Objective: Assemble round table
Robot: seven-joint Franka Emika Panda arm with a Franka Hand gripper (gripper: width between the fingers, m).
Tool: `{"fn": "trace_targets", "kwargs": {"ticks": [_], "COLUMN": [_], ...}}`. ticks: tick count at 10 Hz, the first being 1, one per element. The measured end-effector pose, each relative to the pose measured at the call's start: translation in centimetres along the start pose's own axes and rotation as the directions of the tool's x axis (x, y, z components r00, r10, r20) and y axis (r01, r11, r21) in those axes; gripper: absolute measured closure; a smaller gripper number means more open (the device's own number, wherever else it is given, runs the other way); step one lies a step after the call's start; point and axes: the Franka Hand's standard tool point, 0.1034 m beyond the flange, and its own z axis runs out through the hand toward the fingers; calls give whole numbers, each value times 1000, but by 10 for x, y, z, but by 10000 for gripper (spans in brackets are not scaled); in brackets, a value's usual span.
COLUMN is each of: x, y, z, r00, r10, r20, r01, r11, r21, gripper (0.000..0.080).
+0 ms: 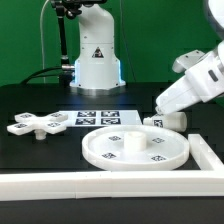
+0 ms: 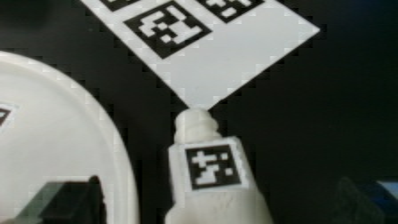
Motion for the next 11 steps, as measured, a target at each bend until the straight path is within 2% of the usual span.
{"fn": "trace_targets", "kwargs": {"ticks": [2,10,11], "x": [12,31,31], "y": [-5,-10,-8], "z": [-1,19,20], "r00": [999,999,999], "r10": [13,-9,-7], "r20": [-35,-49,-48], "r01": [-14,9,7], "r11": [1000,1000,1000], "r21": [-13,-8,-7], "gripper": [150,150,278]}}
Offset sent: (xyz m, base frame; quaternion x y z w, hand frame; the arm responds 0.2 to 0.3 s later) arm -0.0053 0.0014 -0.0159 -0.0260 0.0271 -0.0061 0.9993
